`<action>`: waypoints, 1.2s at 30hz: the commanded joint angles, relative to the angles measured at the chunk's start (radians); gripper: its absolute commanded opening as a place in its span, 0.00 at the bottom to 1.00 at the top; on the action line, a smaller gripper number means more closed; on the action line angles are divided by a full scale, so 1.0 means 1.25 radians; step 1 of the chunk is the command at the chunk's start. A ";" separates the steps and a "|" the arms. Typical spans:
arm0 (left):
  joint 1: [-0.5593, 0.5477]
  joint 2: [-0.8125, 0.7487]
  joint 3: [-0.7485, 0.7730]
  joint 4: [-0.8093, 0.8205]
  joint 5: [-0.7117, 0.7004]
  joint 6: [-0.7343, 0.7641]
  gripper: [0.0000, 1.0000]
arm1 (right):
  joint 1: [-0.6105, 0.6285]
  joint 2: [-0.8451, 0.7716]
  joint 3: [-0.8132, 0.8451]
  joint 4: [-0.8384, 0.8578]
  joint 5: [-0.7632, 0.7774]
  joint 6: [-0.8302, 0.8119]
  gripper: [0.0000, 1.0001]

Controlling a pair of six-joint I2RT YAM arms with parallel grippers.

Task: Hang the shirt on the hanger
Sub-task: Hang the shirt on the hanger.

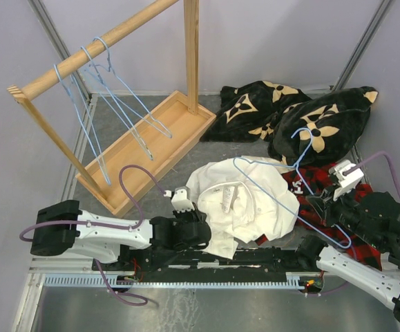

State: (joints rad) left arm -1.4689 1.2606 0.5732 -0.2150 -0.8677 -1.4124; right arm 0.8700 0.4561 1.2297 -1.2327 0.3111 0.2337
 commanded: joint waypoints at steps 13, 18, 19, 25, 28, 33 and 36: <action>0.090 -0.143 0.117 -0.197 0.003 0.278 0.03 | 0.002 0.072 0.174 -0.080 -0.157 -0.153 0.00; 0.090 -0.118 0.164 -0.206 0.022 0.329 0.03 | 0.002 0.104 0.134 -0.070 -0.284 -0.169 0.00; 0.090 -0.113 0.176 -0.207 0.025 0.339 0.03 | 0.002 0.111 0.125 -0.065 -0.292 -0.171 0.00; 0.090 -0.098 0.226 -0.186 0.069 0.416 0.03 | 0.002 0.129 0.072 -0.005 -0.292 -0.175 0.00; 0.090 -0.095 0.249 -0.166 0.108 0.468 0.03 | 0.002 0.139 0.059 0.014 -0.273 -0.189 0.00; 0.090 -0.076 0.328 -0.203 0.163 0.543 0.03 | 0.002 0.138 0.050 0.055 -0.202 -0.218 0.00; 0.091 -0.044 0.454 -0.285 0.174 0.612 0.03 | 0.002 0.140 0.061 0.073 -0.165 -0.243 0.00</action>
State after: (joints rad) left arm -1.3624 1.1763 0.9478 -0.5068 -0.6792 -0.8051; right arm 0.8700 0.6312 1.2896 -1.2465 0.0273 -0.0151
